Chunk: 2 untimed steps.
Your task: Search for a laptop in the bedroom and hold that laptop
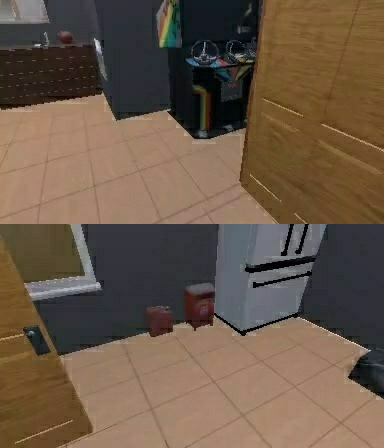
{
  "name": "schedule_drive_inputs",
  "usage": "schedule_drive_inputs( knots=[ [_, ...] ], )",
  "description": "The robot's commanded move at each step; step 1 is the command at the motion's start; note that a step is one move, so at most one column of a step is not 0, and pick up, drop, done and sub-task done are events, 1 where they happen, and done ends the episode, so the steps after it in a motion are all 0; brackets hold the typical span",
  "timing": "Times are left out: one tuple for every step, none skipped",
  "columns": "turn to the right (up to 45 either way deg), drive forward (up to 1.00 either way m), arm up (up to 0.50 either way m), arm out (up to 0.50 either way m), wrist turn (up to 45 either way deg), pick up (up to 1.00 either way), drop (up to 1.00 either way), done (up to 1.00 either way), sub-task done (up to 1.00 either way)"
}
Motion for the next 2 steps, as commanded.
schedule_drive_inputs(
  knots=[
    [-27.0,0.0,0.0,0.0,0.0,0.0,0.0,0.0,0.0],
    [0.0,1.0,0.0,0.0,0.0,0.0,0.0,0.0,0.0]
  ],
)
